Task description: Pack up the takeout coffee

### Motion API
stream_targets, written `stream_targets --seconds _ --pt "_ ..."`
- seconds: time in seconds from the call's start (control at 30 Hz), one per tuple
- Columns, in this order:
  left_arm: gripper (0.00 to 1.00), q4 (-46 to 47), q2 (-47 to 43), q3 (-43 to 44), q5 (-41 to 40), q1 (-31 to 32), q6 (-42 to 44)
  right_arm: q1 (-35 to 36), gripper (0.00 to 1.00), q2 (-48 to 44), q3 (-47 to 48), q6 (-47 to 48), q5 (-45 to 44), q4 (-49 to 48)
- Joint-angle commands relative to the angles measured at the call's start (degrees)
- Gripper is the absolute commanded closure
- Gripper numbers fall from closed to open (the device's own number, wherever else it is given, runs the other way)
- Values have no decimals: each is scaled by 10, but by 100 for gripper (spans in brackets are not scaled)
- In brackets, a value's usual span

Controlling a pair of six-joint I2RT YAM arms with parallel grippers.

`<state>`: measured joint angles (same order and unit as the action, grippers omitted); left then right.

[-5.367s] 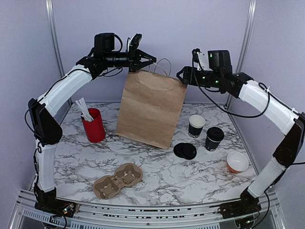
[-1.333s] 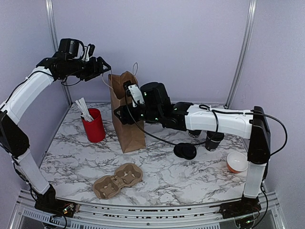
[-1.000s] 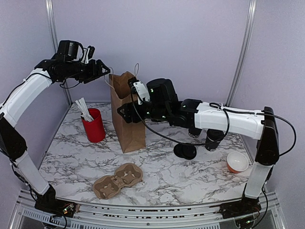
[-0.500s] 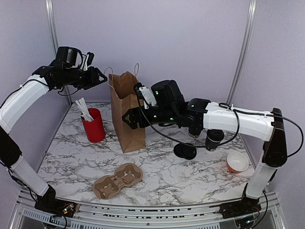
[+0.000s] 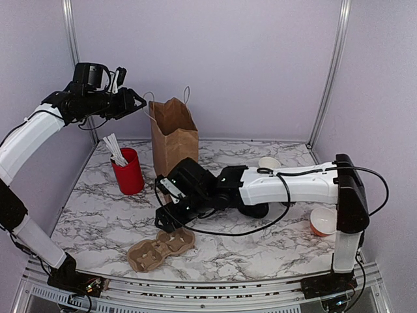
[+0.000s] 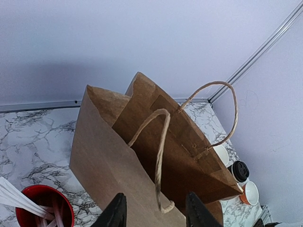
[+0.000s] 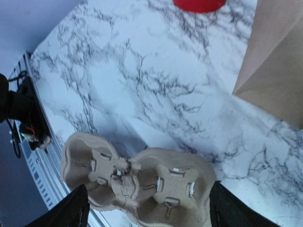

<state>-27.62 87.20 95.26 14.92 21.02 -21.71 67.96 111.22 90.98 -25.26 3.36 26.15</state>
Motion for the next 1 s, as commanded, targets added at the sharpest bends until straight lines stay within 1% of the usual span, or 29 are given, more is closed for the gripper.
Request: stream_targets --seconds 0.0,0.17,0.33,0.57,0.73,0.97 --pt "55 21 -21 1 0 1 -2 26 16 49 48 -6 30 56" --pt "53 24 -28 -1 -2 1 -3 49 17 94 92 -2 39 88" --pt "47 24 -49 -9 -15 1 1 66 20 138 155 2 25 128" --pt "38 27 -73 -19 -38 1 4 76 31 190 239 2 -31 208" --pt "36 33 -89 -34 -50 1 3 81 32 212 279 -1 -53 245" --pt "34 41 -102 -55 -60 0 6 82 35 242 308 3 -43 272"
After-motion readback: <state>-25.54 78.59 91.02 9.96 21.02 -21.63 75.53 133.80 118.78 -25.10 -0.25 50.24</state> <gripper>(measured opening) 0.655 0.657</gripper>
